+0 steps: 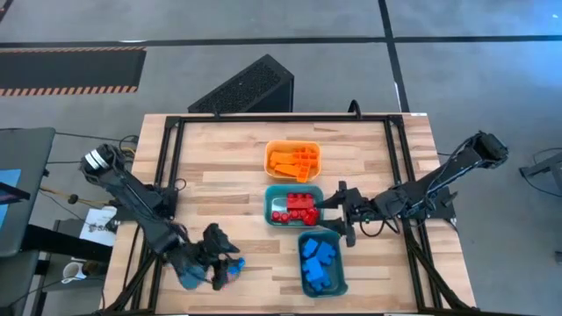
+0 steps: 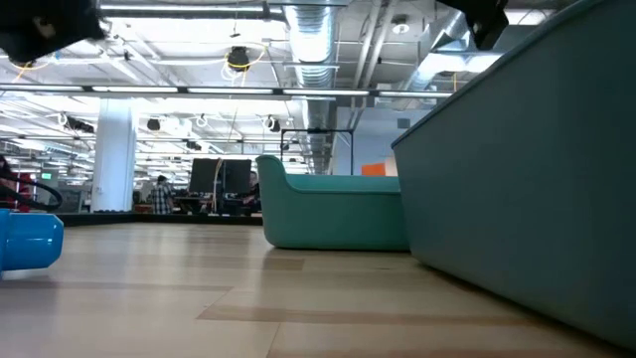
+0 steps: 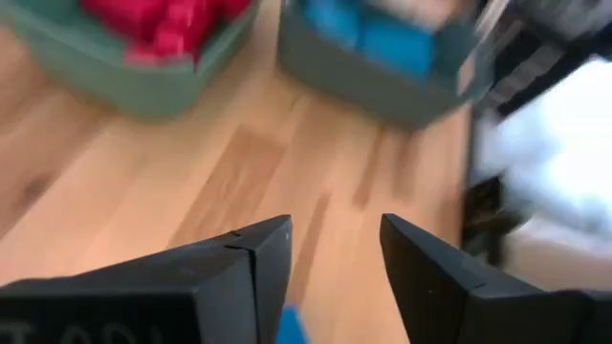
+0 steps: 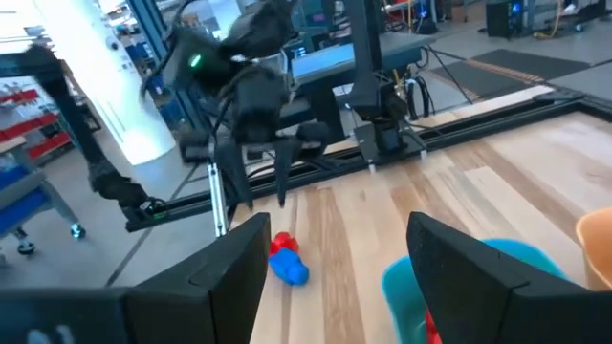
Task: Sort & place blocks by color
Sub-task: Put the blue game piece into the blue bin
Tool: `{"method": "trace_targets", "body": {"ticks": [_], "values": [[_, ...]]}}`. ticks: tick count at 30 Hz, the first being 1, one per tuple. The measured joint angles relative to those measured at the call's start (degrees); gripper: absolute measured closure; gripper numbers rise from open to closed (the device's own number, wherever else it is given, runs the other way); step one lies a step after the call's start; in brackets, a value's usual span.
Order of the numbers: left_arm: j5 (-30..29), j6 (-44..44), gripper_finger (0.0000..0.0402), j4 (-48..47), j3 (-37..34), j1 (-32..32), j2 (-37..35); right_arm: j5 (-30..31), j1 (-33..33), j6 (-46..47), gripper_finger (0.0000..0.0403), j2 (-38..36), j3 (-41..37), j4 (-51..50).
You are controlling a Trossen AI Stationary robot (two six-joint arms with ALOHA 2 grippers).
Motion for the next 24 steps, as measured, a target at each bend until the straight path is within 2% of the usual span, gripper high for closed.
{"method": "trace_targets", "body": {"ticks": [4, 8, 11, 15, 20, 24], "values": [[5.32, -1.96, 0.0276, -12.14, 7.84, 1.28, 8.27, 1.57, 0.73, -0.37, 0.0138, 0.0, 0.0, 0.16], [9.38, -1.84, 0.028, -14.37, 12.06, 1.54, 14.44, 1.55, 0.86, -0.31, 0.0138, 0.0, 0.0, -0.14], [13.22, -1.21, 0.0269, -14.39, 13.43, 2.01, 16.91, 1.57, 1.27, -0.33, 0.0138, 0.0, -0.02, -0.09], [15.31, -1.2, 0.0226, -16.92, 13.64, 2.74, 17.38, 1.56, 1.41, -0.31, 0.0138, 0.0, -0.02, -0.18], [16.18, -2.85, 0.0147, -21.47, 13.64, 3.61, 17.54, 1.57, 1.49, -0.16, 0.0138, 0.31, -0.02, -0.26], [19.44, -4.16, 0.009, -21.32, 13.58, 4.83, 19.22, 1.57, 1.5, -0.16, 0.0138, 1.04, -0.02, -0.44]]}}
